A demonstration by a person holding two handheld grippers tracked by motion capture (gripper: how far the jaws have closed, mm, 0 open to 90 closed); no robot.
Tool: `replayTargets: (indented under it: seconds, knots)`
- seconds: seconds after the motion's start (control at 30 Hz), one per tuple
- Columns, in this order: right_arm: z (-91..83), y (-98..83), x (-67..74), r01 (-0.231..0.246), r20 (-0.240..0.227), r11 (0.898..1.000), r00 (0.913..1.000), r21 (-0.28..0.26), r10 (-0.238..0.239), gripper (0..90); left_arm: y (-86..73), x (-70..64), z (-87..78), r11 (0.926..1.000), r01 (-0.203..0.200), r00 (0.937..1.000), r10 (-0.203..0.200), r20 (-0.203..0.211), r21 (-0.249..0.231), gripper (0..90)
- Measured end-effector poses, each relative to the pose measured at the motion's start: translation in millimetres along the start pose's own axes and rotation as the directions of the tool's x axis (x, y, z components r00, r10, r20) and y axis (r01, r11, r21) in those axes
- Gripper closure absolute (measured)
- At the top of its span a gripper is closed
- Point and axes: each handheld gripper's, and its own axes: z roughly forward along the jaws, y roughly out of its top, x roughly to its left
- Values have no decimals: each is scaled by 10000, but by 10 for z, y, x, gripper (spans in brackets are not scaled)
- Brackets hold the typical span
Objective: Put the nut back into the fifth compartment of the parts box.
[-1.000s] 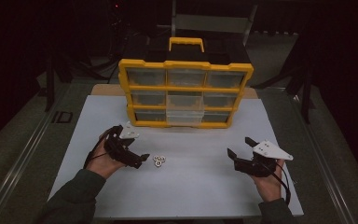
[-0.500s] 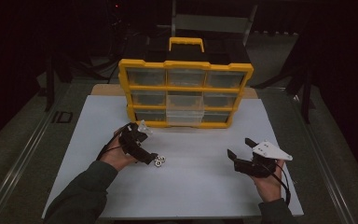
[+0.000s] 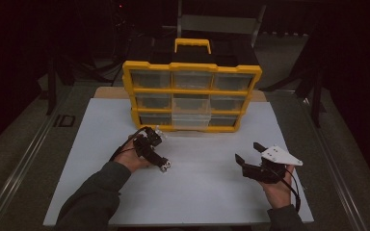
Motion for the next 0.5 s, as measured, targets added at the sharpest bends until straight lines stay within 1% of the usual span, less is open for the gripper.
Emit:
replayTargets:
  seconds: [0.07, 0.13, 0.2, 0.27, 0.33, 0.37, 0.47, 0.5]
  knots:
    - [0, 0, 1, 11, 6, 10000, 10000, -8, -11, 203, 9, -5, 29, 9999, -62, 10000, 62, 0, 117, 244]
    - [0, 0, 2, 15, 1, 10000, 10000, -14, -15, 203, 17, -9, 52, 9997, -123, 9999, 121, 118, 217, 298]
    - [-1, 0, 3, 9, 2, 10000, 10000, -15, -9, 203, 20, -21, 79, 9993, -124, 9999, 120, 103, 361, 353]
    - [-3, -1, 1, 0, 8, 10000, 10000, -7, 0, 203, 15, -26, 99, 9983, -191, 9995, 176, 262, 556, 385]
    - [-4, -2, 0, -4, 6, 10000, 10000, 1, 3, 204, 14, -25, 106, 9981, -178, 9989, 152, 437, 595, 413]
    - [-4, -3, 0, -4, 9, 10000, 10000, 1, 4, 204, 17, -22, 106, 9980, -185, 9990, 160, 405, 597, 423]
    - [0, -6, 5, 33, 29, 10000, 10000, 18, -34, 204, 20, -6, 114, 9980, -144, 9984, 110, 556, 619, 465]
    - [0, -6, 7, 71, 42, 10000, 10000, 35, -71, 204, 21, -3, 115, 9976, -171, 9985, 135, 530, 673, 475]
